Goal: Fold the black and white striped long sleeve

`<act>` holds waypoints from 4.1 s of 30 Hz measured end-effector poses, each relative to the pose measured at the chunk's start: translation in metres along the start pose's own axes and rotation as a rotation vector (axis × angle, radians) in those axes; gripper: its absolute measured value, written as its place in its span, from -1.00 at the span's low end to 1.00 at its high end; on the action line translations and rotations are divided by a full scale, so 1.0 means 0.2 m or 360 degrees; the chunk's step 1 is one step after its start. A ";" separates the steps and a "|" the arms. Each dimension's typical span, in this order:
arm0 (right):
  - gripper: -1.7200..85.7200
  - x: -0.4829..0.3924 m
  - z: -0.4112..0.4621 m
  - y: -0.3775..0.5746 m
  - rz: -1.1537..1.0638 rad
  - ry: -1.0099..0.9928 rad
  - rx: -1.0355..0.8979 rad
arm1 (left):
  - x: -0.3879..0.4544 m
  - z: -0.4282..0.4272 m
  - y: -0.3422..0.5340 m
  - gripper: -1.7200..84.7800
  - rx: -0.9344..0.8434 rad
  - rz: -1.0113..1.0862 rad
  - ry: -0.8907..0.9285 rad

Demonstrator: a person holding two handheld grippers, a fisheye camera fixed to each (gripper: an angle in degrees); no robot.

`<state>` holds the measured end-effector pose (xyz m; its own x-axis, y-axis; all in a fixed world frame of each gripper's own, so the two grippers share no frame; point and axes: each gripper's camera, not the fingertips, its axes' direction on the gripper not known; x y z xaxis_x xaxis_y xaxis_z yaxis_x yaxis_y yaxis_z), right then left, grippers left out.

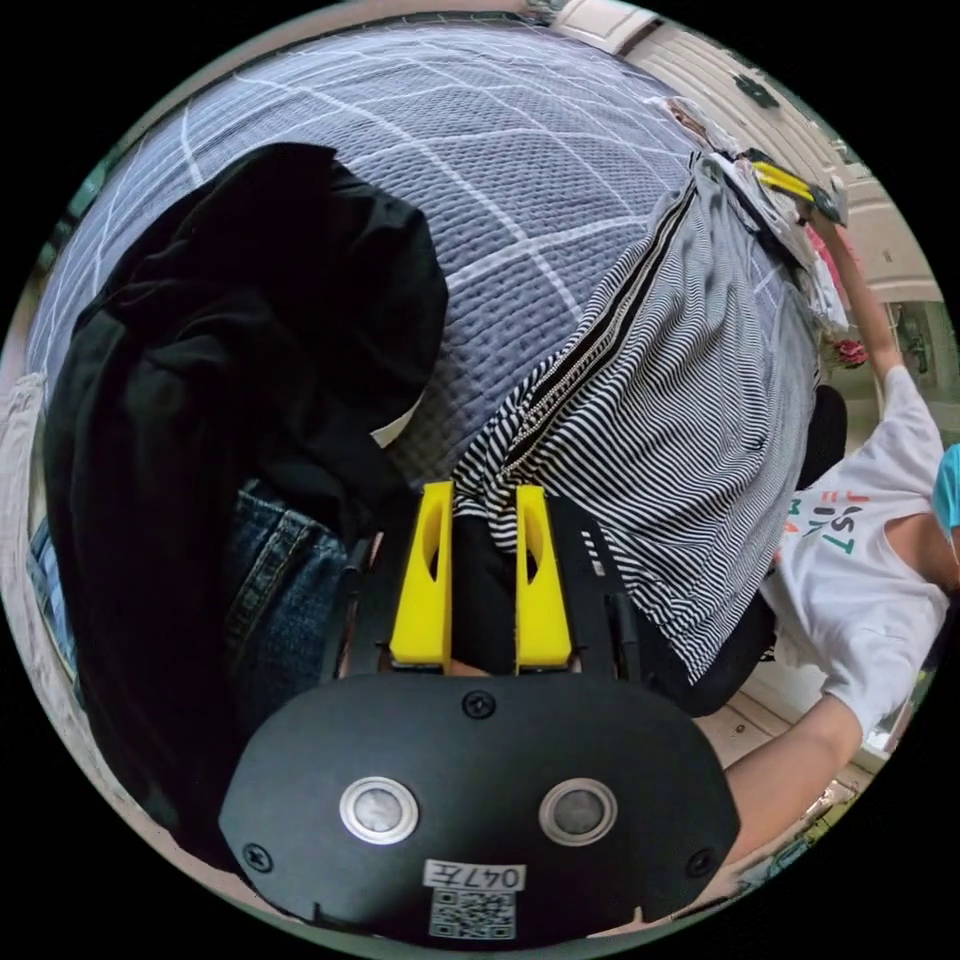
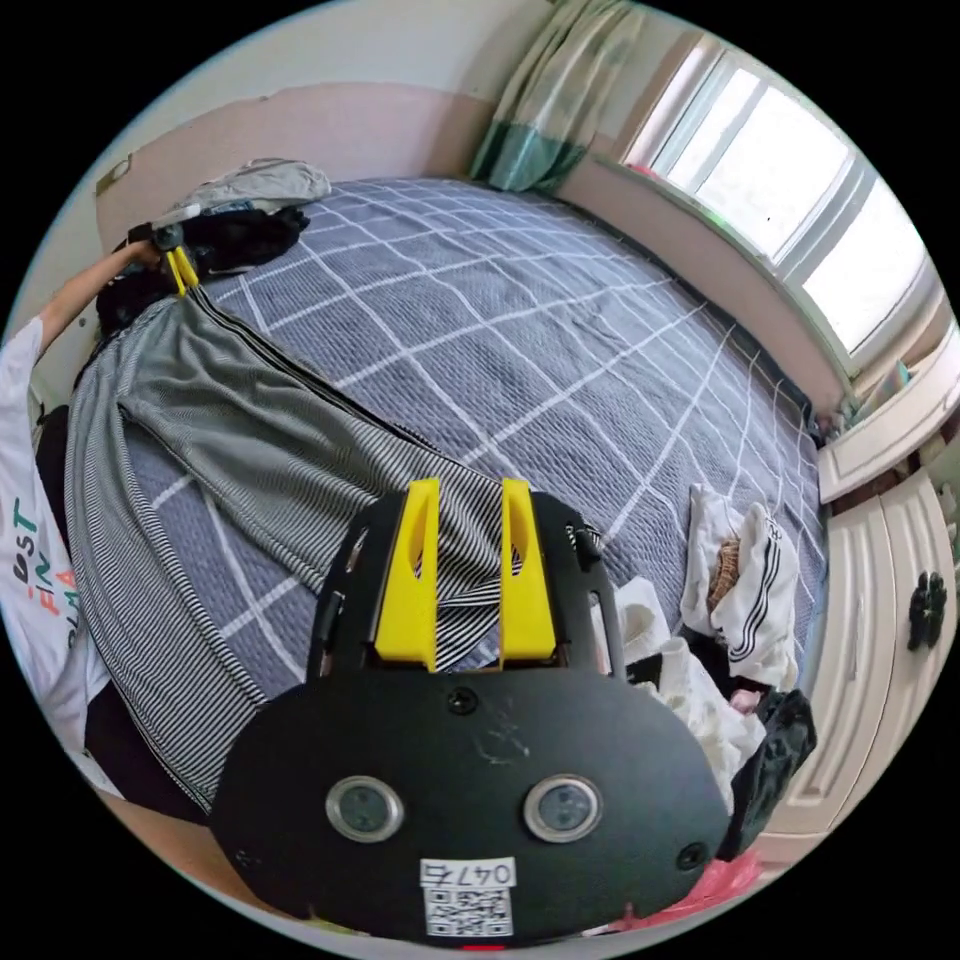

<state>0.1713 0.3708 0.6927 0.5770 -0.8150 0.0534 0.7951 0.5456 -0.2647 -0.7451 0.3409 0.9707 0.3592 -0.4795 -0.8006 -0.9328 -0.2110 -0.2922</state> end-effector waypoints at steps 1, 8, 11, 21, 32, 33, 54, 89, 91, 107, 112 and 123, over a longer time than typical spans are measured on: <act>-0.82 0.05 0.07 -0.05 -0.0029 -0.0017 -0.0071 | 0.01 0.00 -0.01 -0.76 -0.0002 0.0007 -0.0026; -0.76 0.22 0.33 -0.28 -0.0375 -0.0036 -0.0304 | 0.07 0.00 -0.07 -0.80 0.0002 -0.0022 -0.0093; -0.72 0.23 0.46 -0.33 -0.0547 -0.0105 -0.0499 | 0.08 0.02 -0.08 -0.81 0.0007 -0.0039 -0.0089; -0.91 0.18 0.57 -0.29 -0.0709 -0.0295 -0.0674 | 0.18 0.09 -0.07 -0.91 -0.0003 -0.0036 -0.0147; -0.96 -0.16 0.05 -0.02 -0.0813 0.0010 -0.0547 | 0.49 0.06 0.22 -0.96 0.0242 -0.0015 -0.0430; -0.96 -0.18 0.00 0.01 -0.0807 0.0017 -0.0528 | 0.54 0.04 0.29 -0.96 0.0288 0.0009 -0.0437; -0.96 -1.42 -0.72 1.52 -0.0612 0.0293 -0.0372 | 1.36 0.57 1.48 -0.96 0.0616 0.0294 -0.0218; -0.91 -2.01 -0.58 1.28 -0.0348 -0.0235 0.0202 | 1.46 0.89 1.66 -0.97 0.0868 0.0068 -0.0428; -0.91 -2.14 -0.48 1.14 -0.0420 -0.0388 0.0271 | 1.41 1.00 1.54 -0.98 0.0713 -0.0061 -0.0593; -0.95 -2.65 -0.15 0.95 -0.0559 -0.0466 0.0215 | 1.20 1.16 1.62 -0.98 0.0809 -0.0449 -0.0781; -0.95 -2.76 -0.05 0.73 -0.0716 -0.0535 0.0307 | 1.32 1.12 1.71 -0.97 0.0854 -0.0326 -0.0613; -0.93 -2.65 0.03 0.41 -0.0719 -0.0518 0.0269 | 0.96 1.11 1.95 -0.61 0.1026 -0.0668 -0.0195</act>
<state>-0.0690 0.8488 0.6480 0.1801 -0.8868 0.4257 0.9791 0.2033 0.0092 -1.0470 0.3565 0.5870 0.7153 -0.3634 -0.5969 -0.5655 0.2009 -0.7999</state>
